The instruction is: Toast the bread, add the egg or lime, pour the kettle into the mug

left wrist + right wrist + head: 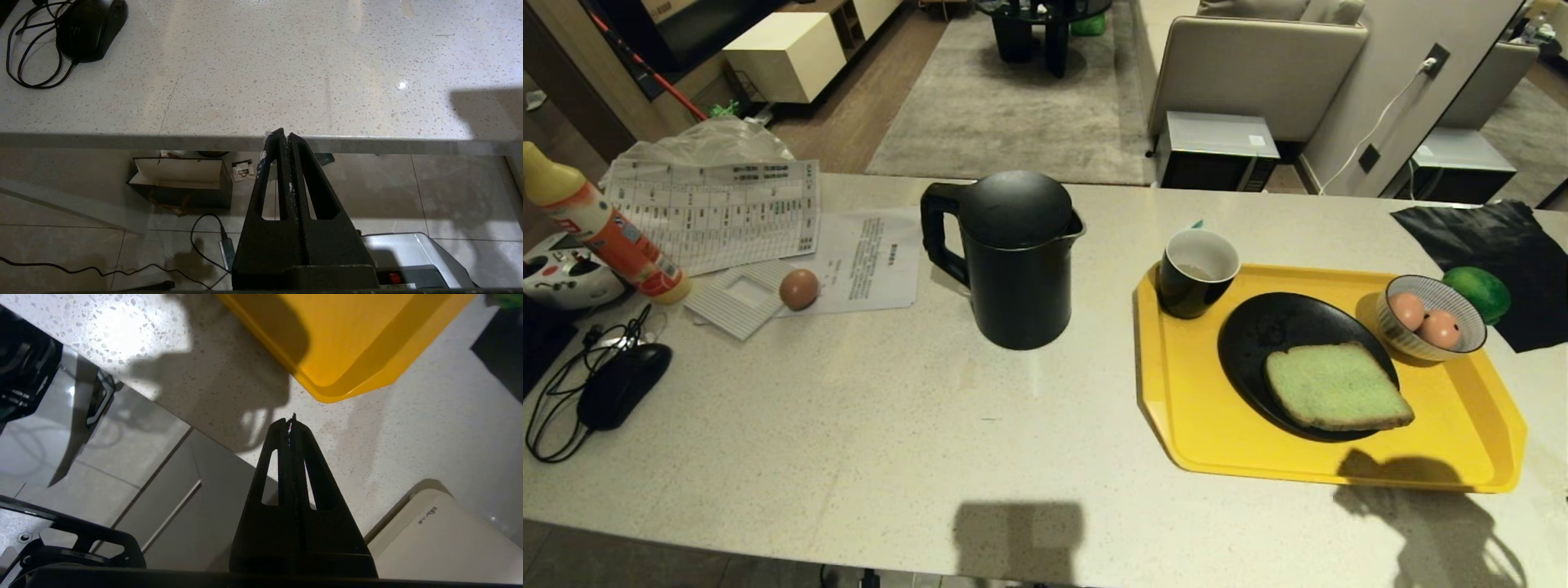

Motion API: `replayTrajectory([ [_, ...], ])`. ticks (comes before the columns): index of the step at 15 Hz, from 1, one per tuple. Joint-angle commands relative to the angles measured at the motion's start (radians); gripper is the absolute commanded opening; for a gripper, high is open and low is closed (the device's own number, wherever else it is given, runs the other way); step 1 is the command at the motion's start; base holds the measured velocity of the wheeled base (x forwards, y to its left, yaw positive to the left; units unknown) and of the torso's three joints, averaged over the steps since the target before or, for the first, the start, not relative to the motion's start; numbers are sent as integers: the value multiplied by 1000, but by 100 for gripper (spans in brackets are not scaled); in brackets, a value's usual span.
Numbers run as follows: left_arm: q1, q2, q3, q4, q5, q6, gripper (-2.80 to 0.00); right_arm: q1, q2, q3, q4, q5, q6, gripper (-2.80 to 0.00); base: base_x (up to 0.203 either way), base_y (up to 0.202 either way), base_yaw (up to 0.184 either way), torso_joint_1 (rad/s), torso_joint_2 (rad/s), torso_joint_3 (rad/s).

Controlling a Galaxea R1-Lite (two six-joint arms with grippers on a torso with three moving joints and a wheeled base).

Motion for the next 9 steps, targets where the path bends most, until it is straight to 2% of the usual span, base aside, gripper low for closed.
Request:
replayTrajectory([
  [1, 0, 0, 0, 0, 0, 0, -280, 8, 127, 0, -3, 0, -3, -280, 0, 0, 0, 0, 0, 0],
  [4, 0, 0, 0, 0, 0, 0, -280, 40, 230, 17, -86, -9, 2, -280, 0, 0, 0, 0, 0, 0],
  [6, 0, 0, 0, 0, 0, 0, -280, 43, 294, 44, -168, -51, 3, -280, 0, 0, 0, 0, 0, 0],
  [9, 0, 0, 0, 0, 0, 0, -280, 51, 345, 90, -195, -67, 3, -280, 0, 0, 0, 0, 0, 0],
])
